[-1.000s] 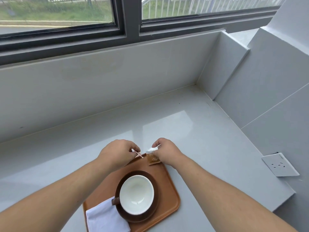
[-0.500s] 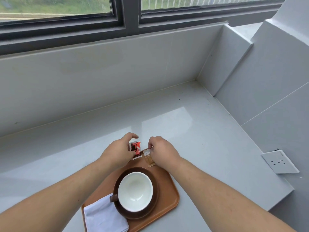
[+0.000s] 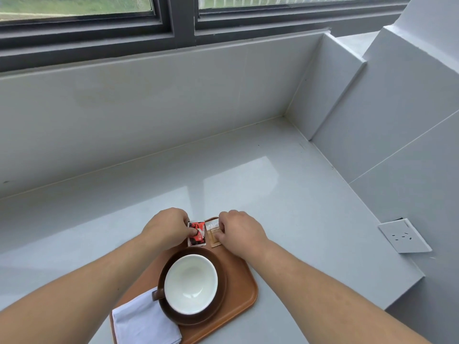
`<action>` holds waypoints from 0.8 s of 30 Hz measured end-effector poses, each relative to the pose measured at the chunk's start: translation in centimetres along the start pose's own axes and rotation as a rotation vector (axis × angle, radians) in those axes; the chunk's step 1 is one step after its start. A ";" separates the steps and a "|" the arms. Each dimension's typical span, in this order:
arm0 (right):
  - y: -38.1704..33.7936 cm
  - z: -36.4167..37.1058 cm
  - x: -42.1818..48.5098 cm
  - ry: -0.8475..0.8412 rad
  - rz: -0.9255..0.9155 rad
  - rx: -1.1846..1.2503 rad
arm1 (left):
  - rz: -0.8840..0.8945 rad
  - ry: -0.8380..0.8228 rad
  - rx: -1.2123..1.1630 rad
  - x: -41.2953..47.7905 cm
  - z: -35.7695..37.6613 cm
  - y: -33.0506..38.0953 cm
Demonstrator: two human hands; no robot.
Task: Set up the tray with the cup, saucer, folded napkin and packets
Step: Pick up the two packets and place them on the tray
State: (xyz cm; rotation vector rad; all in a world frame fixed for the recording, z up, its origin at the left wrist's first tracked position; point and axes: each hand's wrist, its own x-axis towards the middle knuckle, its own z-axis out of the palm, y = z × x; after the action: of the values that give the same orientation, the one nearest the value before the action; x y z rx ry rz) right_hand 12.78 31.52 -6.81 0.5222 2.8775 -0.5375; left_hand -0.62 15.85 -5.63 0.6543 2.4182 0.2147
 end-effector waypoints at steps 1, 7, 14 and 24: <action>0.0 0.1 0.0 0.000 -0.010 -0.011 | -0.003 0.004 0.005 0.0 0.0 0.0; 0.0 0.2 -0.3 0.014 -0.056 -0.068 | -0.053 -0.002 0.052 -0.1 1.0 0.0; 0.1 0.0 -0.3 0.046 -0.107 -0.174 | -0.052 -0.009 0.101 0.0 1.9 0.0; 0.0 0.0 -0.4 0.022 -0.074 -0.146 | -0.088 0.009 0.124 -0.2 1.9 0.5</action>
State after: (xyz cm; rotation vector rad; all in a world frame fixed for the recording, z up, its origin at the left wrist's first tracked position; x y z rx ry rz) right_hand 13.19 31.41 -6.68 0.4032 2.9373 -0.3298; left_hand 0.86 16.23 -6.88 0.6008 2.4772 0.0314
